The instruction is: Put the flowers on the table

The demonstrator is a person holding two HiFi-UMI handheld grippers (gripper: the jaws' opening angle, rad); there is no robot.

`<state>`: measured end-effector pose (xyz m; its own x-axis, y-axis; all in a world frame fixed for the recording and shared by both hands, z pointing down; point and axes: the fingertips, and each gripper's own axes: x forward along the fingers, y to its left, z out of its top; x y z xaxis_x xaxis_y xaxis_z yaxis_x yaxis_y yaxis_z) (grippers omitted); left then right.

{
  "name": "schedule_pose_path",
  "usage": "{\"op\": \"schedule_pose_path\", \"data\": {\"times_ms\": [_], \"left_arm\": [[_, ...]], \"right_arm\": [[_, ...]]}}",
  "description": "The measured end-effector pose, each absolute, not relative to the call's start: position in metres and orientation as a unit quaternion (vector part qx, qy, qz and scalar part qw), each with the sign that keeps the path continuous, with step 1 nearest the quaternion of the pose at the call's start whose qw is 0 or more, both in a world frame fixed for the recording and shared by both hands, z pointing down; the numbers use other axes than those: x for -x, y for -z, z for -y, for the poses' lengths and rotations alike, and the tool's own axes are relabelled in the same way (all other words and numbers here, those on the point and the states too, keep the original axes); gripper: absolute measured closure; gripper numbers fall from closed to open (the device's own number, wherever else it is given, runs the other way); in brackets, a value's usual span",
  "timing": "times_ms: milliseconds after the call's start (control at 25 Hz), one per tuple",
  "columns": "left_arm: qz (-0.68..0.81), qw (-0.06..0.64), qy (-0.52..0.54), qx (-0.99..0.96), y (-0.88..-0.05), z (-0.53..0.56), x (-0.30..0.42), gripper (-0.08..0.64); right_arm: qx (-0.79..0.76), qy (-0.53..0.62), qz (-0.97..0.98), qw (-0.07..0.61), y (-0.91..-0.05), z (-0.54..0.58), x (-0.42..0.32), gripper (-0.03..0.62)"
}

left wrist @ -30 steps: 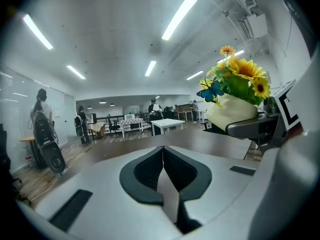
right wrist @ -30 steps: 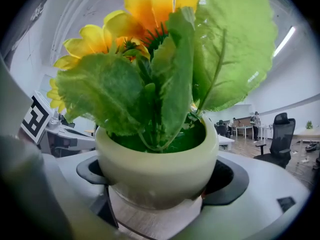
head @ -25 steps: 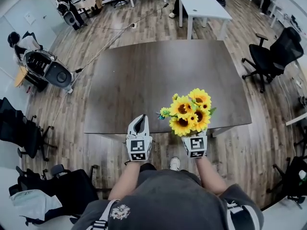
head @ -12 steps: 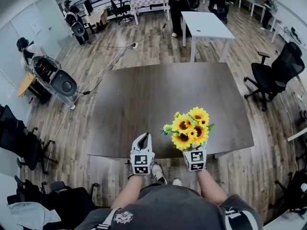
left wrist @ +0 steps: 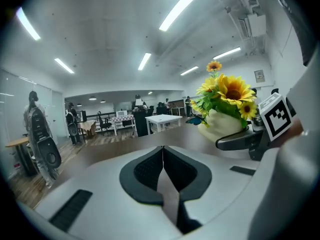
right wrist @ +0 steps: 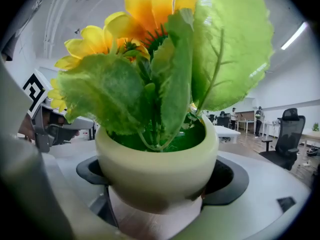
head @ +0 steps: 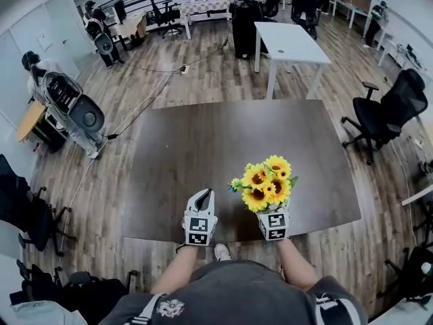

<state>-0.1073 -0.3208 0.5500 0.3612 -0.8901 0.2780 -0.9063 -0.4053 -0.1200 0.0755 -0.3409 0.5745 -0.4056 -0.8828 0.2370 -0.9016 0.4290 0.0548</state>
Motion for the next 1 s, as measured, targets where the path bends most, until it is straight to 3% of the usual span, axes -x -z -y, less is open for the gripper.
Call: {"op": "schedule_pose_path", "data": {"times_ms": [1000], "left_arm": [[0.547, 0.075, -0.133, -0.823, -0.59, 0.369, 0.132, 0.552]], "right_arm": [[-0.513, -0.076, 0.835, 0.182, -0.639, 0.386, -0.069, 0.026]]}}
